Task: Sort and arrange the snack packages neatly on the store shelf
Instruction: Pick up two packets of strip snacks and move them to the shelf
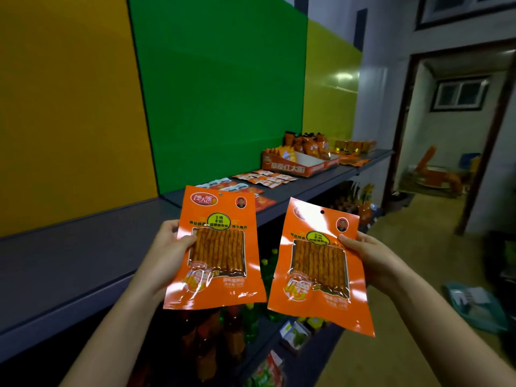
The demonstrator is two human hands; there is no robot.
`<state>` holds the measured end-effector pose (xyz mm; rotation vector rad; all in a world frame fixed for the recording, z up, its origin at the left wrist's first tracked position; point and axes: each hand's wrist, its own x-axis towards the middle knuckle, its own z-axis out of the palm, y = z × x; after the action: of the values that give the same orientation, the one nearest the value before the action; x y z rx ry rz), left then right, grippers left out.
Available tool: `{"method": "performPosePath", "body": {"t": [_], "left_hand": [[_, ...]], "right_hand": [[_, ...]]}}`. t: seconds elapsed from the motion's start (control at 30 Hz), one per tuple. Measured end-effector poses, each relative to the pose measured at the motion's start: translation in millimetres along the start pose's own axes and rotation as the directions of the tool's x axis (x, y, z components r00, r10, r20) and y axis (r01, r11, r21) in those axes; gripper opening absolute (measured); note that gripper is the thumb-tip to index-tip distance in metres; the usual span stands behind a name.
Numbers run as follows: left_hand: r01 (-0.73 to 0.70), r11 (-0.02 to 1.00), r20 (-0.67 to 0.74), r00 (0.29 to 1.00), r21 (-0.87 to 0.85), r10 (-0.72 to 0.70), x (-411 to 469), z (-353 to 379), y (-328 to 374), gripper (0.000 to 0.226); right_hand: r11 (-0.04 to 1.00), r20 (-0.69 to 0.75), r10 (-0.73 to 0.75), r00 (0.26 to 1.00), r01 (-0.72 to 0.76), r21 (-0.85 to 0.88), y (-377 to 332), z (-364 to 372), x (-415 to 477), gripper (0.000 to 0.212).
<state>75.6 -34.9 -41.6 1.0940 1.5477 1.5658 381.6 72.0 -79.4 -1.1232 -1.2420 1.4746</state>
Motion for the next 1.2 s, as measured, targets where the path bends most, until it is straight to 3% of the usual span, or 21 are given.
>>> {"method": "performPosePath", "body": {"t": [0.47,0.67,1.07,1.2], "left_hand": [[-0.132,0.991,0.099,0.986,-0.002,0.131,179.4,240.1,2.4,0.018],[-0.064,0.998,0.172,0.983,-0.019,0.066,246.8,360.0,-5.1,0.015],[-0.009,0.999,0.069,0.998,-0.038,0.012,346.5,616.7,-12.9,0.015],[-0.011,0.998,0.04,0.999,-0.064,0.014,378.1,688.5,-9.3,0.017]], "right_hand": [[0.995,-0.071,0.077,0.994,-0.072,0.069,-50.5,-178.5,199.4,0.009],[0.99,-0.12,0.128,0.985,-0.12,0.068,-62.9,-274.1,278.6,0.01],[0.995,-0.154,0.078,0.985,-0.086,-0.046,-114.8,-491.9,463.1,0.007],[0.992,-0.139,0.074,0.988,-0.087,-0.089,-134.2,-549.7,526.5,0.021]]}}
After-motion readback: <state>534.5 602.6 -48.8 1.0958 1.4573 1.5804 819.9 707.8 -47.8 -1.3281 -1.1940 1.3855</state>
